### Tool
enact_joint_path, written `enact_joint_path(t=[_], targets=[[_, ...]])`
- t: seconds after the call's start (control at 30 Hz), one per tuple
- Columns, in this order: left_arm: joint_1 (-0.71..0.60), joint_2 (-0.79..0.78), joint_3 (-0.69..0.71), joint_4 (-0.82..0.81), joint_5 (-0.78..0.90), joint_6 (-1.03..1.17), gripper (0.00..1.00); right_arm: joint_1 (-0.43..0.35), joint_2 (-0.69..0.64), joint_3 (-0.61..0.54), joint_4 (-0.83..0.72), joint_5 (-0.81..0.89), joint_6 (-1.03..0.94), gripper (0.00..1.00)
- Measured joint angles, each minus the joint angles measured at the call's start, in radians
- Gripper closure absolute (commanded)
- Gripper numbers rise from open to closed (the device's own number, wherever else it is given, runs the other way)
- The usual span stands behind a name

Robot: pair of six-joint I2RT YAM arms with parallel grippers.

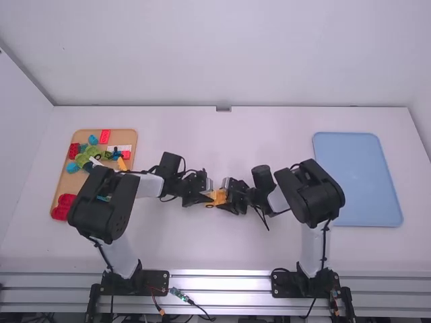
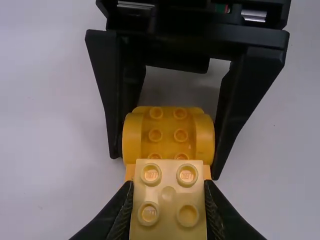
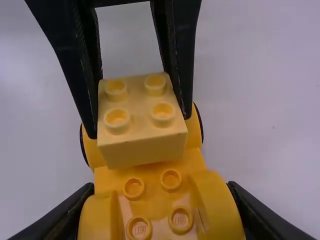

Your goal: Assemble lego blocks to make yellow taxi

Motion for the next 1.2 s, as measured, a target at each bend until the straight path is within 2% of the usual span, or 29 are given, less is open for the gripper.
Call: enact_joint_path(t=[0.17,0.23,0.27,0.3,0.33,0.37,0.5,0.67,0.73,0.8,0.83,0.87,0.9,1.2], targets=[[-0.002,-0.008,0.000,-0.011,-0.014,-0.001,0.97,0.001,0.000,-0.004,-0.002,0.002,0.000,0.42],[-0.002,-0.009,0.000,-0.011,-0.014,-0.001,0.81,0.001,0.000,-0.001,-0.010,0.000,-0.001,0.42],[-0.002,-0.009,0.000,-0.011,-0.014,-0.001,0.65,0.001,0.000,0.002,-0.013,0.000,-0.001,0.42],[-0.002,-0.009,0.000,-0.012,-0.014,0.000,0.58,0.001,0.000,0.003,-0.016,0.000,0.000,0.42],[-0.002,-0.009,0.000,-0.011,-0.014,0.003,0.56,0.001,0.000,0.003,-0.016,0.000,-0.001,0.42],[-0.002,-0.009,0.000,-0.008,-0.017,0.005,0.48,0.001,0.000,0.003,-0.015,-0.001,-0.002,0.42],[-0.002,-0.010,0.005,-0.008,-0.028,-0.002,0.44,0.001,0.000,0.003,-0.016,-0.007,-0.005,0.42],[-0.002,-0.037,0.005,-0.016,-0.066,-0.040,0.26,0.001,0.000,0.003,-0.017,-0.008,-0.005,0.39],[-0.002,-0.072,0.005,-0.028,-0.085,-0.062,0.23,0.003,0.000,0.003,-0.017,-0.009,-0.005,0.39],[-0.002,-0.109,0.005,-0.050,-0.086,-0.072,0.26,0.003,0.000,0.003,-0.018,-0.010,-0.005,0.39],[-0.002,-0.132,0.005,-0.064,-0.083,-0.079,0.45,0.003,0.000,0.003,-0.018,-0.010,-0.005,0.39],[-0.002,-0.156,0.005,-0.073,-0.077,-0.079,0.80,0.003,0.000,0.003,-0.018,-0.011,-0.005,0.39],[-0.002,-0.164,0.005,-0.076,-0.074,-0.081,0.98,0.003,0.000,0.003,-0.018,-0.011,-0.005,0.39],[-0.002,-0.188,-0.013,-0.072,-0.055,-0.090,0.98,0.003,0.000,0.003,-0.019,-0.011,-0.005,0.38]])
